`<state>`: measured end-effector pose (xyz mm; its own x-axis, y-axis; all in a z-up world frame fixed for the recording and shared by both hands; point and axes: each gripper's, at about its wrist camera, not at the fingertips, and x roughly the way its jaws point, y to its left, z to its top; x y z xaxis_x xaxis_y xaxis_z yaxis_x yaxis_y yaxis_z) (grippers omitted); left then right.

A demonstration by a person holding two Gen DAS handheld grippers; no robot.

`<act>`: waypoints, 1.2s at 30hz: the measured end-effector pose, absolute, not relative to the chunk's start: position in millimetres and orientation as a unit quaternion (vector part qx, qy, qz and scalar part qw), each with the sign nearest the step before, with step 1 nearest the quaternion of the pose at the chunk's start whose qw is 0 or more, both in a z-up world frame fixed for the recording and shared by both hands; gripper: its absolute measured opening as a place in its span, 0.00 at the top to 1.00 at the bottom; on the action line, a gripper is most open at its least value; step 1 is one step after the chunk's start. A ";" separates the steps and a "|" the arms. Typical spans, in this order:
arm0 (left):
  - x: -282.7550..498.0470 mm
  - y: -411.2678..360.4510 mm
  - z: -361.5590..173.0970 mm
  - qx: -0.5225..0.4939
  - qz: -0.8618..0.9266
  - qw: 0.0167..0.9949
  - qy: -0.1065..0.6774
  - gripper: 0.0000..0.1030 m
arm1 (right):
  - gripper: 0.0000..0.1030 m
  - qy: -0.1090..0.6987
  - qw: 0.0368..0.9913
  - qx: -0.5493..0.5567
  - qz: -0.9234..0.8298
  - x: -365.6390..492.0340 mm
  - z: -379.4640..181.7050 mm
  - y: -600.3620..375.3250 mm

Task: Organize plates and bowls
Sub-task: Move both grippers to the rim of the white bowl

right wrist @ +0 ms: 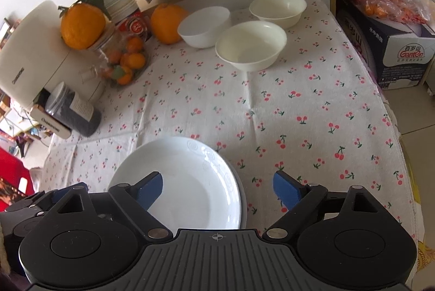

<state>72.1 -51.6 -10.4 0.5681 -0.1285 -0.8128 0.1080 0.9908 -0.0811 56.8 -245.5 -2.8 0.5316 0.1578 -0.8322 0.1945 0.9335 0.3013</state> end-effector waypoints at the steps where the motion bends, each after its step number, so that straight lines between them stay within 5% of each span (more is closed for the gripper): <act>1: 74.2 -52.5 -9.5 -0.010 -0.064 0.887 0.458 0.03 | 0.12 0.483 0.856 0.186 -0.012 58.6 -1.5 -246.0; 36: 237.6 -76.4 -17.4 -0.010 -0.005 0.900 0.435 0.01 | 0.11 0.430 0.869 0.246 -0.014 242.4 -13.5 -300.3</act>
<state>237.6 -76.4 -17.4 0.6217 -0.0177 -0.7831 0.0005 0.9998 -0.0222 242.4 -300.3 -13.5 0.6297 0.1873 -0.7539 0.2360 0.8785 0.4154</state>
